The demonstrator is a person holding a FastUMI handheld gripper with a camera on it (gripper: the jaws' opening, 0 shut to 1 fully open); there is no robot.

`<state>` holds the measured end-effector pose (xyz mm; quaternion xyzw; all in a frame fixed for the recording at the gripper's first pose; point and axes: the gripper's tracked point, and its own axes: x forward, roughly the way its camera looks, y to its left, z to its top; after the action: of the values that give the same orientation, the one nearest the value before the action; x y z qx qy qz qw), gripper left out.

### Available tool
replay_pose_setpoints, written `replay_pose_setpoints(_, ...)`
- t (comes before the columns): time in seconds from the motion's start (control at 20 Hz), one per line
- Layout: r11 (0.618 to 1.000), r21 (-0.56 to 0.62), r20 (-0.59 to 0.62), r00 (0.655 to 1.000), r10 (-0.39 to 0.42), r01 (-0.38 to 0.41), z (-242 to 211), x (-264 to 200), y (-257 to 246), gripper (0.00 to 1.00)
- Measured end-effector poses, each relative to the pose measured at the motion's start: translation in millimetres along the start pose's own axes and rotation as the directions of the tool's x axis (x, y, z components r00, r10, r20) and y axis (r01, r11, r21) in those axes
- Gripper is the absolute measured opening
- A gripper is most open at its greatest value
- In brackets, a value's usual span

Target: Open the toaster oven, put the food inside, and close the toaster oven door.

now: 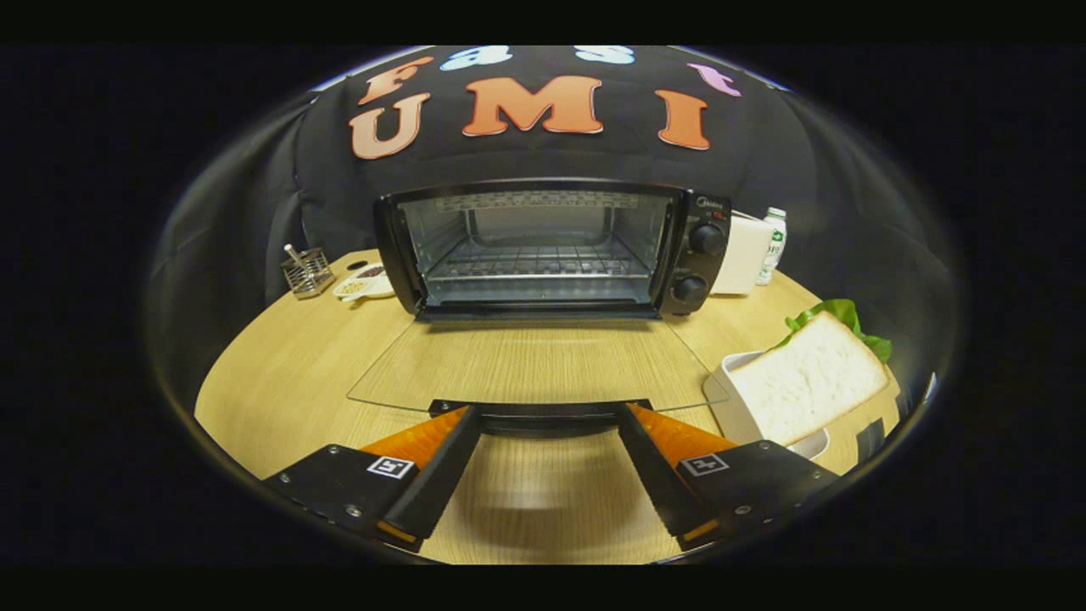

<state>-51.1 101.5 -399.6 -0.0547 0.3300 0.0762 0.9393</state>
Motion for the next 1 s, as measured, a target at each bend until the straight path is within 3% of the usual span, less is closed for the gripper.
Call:
replay_pose_setpoints(0.3, 1.000, 0.002, -0.004, 1.000, 0.001, -0.001, -1.9, -1.6, -1.4, 0.98)
replay_pose_setpoints(0.8, 0.994, -0.088, 0.110, 0.991, 0.077, -0.068, 72.3, -57.5, -31.9, 0.98)
replay_pose_setpoints(1.0, 0.989, -0.133, 0.110, 0.991, 0.073, -0.059, 88.9, -79.4, -72.7, 0.99)
